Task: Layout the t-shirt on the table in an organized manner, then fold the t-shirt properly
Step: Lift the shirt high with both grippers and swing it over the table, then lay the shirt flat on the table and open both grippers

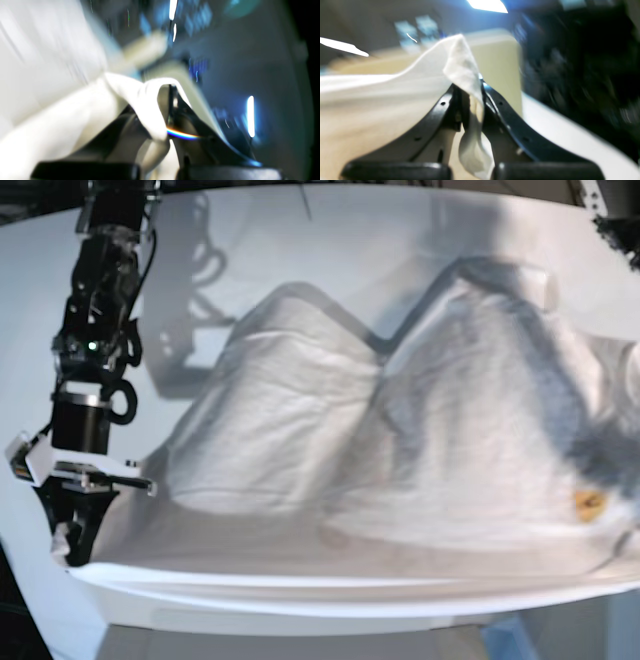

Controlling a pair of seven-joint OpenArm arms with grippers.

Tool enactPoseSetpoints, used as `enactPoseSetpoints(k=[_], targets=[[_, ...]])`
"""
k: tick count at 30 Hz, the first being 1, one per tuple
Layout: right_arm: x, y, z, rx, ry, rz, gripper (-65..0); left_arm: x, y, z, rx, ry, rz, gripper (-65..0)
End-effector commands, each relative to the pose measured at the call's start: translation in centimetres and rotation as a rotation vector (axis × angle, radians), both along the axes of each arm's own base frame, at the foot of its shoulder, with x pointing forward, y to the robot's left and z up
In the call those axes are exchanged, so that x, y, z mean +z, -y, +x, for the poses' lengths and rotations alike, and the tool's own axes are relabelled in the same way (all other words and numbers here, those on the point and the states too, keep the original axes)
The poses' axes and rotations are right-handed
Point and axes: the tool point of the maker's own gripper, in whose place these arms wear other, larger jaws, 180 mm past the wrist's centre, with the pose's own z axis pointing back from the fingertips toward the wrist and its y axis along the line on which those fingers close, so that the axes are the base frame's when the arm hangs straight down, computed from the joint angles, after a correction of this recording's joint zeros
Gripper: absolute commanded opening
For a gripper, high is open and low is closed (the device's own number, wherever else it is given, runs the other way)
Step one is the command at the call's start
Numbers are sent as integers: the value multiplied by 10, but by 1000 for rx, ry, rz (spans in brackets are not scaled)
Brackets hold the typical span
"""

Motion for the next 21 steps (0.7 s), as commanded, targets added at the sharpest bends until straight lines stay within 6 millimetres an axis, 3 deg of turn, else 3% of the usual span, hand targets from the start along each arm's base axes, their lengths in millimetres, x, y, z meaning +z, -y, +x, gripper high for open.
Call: enactPoseSetpoints(k=[1, 4, 9, 14, 18, 21], targets=[[4, 13, 0, -41, 15, -11, -650, -14, 2, 15, 7, -49, -43, -650], [-34, 25, 16, -61, -104, -17, -650, -78, 45, 58, -129, -224, -173, -650], [-92, 57, 44, -114, -274, -32, -650, -142, 100, 98, -262, -387, -421, -650], [-132, 84, 66, -163, -391, -15, -650, -198, 103, 115, -194, -523, -361, -650], [-167, 83, 85, -150, -500, -37, -650, -227, 101, 127, -166, -595, -226, -650], [-189, 79, 99, -133, -575, -66, -650, -238, 95, 134, -119, -610, -115, -650]])
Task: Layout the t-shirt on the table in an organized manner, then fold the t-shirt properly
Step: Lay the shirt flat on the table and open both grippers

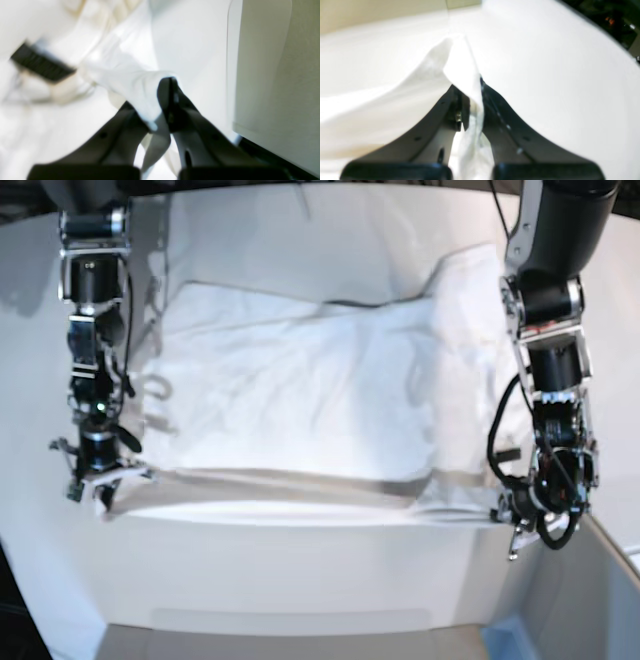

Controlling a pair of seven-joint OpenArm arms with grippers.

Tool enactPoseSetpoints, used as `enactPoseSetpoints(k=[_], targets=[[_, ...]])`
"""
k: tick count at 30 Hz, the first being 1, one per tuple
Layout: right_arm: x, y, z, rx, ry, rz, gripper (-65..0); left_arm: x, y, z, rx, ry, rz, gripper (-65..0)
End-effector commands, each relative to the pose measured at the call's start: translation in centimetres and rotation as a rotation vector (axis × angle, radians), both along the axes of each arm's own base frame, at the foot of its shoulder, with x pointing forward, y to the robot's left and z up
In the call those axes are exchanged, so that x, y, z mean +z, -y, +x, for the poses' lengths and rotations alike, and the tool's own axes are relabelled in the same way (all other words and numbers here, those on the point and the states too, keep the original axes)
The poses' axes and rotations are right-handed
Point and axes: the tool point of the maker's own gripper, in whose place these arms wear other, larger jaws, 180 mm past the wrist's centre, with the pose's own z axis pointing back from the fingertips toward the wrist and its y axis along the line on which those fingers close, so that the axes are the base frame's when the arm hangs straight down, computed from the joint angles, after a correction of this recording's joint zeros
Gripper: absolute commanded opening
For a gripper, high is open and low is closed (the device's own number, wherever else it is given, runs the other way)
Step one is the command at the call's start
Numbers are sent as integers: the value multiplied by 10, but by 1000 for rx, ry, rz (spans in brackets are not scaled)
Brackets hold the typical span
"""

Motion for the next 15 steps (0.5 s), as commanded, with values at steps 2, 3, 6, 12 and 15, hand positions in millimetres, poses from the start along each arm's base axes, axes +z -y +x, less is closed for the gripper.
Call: enactPoseSetpoints(k=[2, 3, 6, 12, 15], targets=[[24, 13, 21, -24, 52, -35, -650, 25, -14, 21, 23, 72, 101, -650], [25, 14, 28, -28, 44, -35, -650, 25, -17, 25, 27, 76, 134, -650], [30, 28, 54, -65, 10, -28, -650, 35, -26, 46, 54, 112, 278, -650], [70, 36, 90, -104, 40, -30, -459, 46, -10, 68, 29, 97, 500, -459], [92, 33, 100, -88, 73, -48, -382, 63, -5, 74, 19, 132, 561, -443]])
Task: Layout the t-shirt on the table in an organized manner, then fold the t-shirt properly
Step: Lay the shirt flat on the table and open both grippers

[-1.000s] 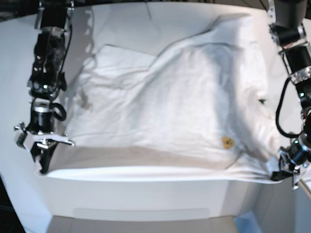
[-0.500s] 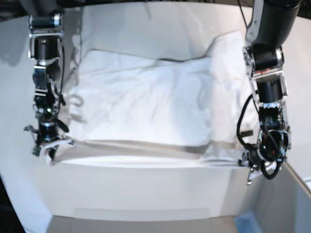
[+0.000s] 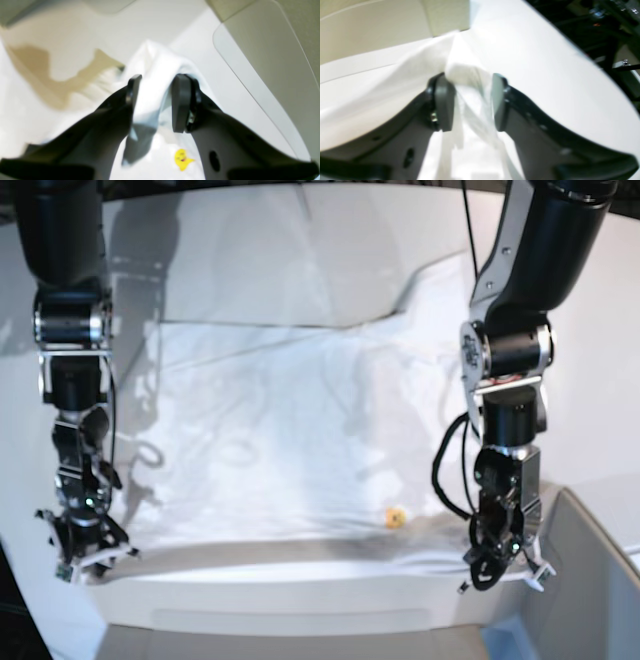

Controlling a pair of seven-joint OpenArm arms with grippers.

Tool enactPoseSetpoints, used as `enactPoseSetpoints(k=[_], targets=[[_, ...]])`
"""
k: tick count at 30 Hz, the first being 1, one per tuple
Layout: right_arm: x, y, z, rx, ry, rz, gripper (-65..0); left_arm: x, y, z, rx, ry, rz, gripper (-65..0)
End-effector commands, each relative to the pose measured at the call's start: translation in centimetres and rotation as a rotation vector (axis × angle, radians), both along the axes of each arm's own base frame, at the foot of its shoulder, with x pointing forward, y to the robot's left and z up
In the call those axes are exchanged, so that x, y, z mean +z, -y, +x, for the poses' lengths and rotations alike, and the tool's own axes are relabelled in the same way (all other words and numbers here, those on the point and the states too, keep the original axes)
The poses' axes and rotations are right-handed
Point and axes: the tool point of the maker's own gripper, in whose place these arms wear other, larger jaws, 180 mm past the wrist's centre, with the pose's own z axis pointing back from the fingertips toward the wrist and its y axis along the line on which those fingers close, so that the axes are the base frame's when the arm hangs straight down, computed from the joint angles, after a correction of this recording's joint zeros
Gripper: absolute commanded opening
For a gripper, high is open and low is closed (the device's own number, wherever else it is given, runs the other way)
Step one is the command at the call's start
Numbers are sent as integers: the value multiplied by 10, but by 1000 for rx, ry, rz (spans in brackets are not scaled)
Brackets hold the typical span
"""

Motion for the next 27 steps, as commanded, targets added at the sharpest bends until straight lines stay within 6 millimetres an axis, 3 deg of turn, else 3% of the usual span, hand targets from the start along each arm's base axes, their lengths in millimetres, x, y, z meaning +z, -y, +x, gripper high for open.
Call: enactPoseSetpoints(k=[1, 6, 9, 14, 17, 22, 27], targets=[[38, 1, 14, 9, 86, -29, -366, 36, -14, 13, 20, 74, 51, -443], [38, -2, 15, 19, 83, -38, -353, 31, -9, 11, -8, 43, 45, -440], [28, -3, 11, 20, 65, -37, -353, 35, 1, 15, -65, 33, 119, -440], [19, 6, 7, 1, 39, -32, -353, 55, -5, 30, -81, 117, 362, -433], [36, 8, 14, -3, 67, -31, -353, 75, -9, 45, -76, 172, 541, -421], [29, 8, 11, -3, 55, -33, -353, 71, 14, 51, -179, 138, 656, -421], [29, 4, 7, 7, 70, -42, -353, 34, 8, 34, -172, 72, 626, -421]])
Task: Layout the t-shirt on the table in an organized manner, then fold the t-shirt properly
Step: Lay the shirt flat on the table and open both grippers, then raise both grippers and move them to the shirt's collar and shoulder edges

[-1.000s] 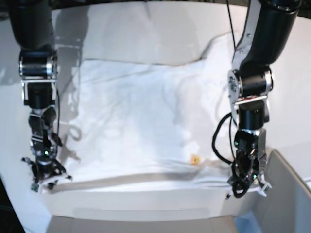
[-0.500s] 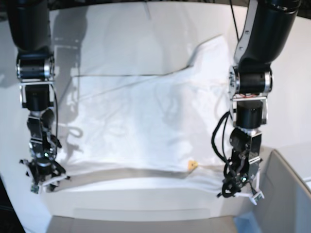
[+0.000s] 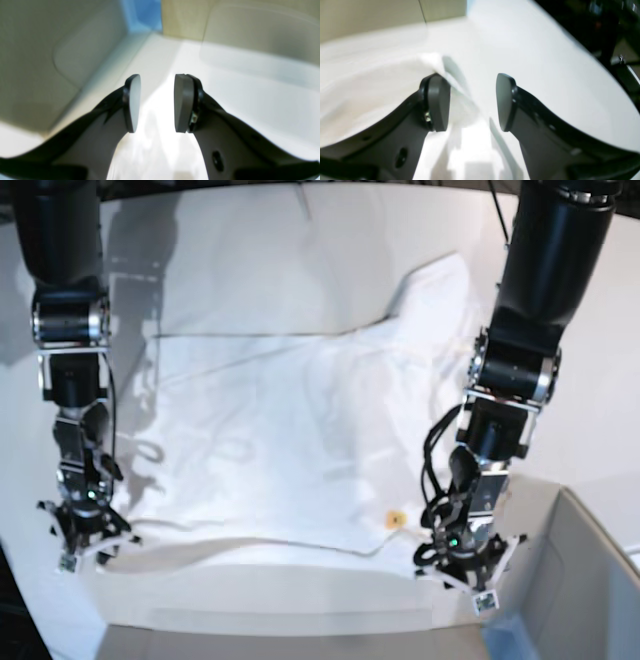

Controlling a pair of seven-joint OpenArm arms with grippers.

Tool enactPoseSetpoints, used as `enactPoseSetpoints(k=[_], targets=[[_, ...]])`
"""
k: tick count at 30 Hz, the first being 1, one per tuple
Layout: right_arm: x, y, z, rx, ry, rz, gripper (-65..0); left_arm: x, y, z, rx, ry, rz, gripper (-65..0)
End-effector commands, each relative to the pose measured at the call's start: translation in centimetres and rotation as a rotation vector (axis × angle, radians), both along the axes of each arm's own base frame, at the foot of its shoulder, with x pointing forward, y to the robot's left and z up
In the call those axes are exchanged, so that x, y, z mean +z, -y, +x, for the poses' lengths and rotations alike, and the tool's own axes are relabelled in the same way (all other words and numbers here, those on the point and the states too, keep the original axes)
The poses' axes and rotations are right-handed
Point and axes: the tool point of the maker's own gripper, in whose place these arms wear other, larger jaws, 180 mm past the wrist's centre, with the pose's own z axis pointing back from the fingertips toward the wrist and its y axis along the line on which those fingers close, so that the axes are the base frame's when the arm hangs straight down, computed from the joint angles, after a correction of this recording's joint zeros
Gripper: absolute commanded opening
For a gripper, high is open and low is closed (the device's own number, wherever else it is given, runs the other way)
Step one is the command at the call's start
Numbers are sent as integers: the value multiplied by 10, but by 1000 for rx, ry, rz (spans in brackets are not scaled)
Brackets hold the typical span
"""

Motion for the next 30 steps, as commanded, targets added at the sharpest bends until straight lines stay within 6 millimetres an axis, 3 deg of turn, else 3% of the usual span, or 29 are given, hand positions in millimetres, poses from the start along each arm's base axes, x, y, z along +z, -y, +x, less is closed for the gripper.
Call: enactPoseSetpoints(k=[1, 6, 9, 12, 15, 21, 24, 30], targets=[[53, -2, 16, 22, 141, -31, -353, 32, -15, 10, 43, 60, 11, -421], [90, -44, 0, 132, 292, -55, -353, 34, -21, -8, 101, 15, -131, -421], [102, -51, -11, 147, 342, -54, -353, 47, -15, -22, 69, 37, -214, -421], [96, -28, -18, 83, 339, -19, -353, 52, -5, -41, 39, 40, -305, -421], [75, 3, -21, 3, 288, 15, -353, 51, -5, -55, 33, 23, -361, -421], [56, 81, -2, -178, 135, 62, -353, 37, -7, -71, 32, -9, -366, -421], [75, 88, 3, -176, 160, 52, -353, 30, -4, -78, 26, -17, -366, -421], [97, 68, 19, -91, 211, 69, -353, 23, -7, -84, 32, -29, -363, -421]])
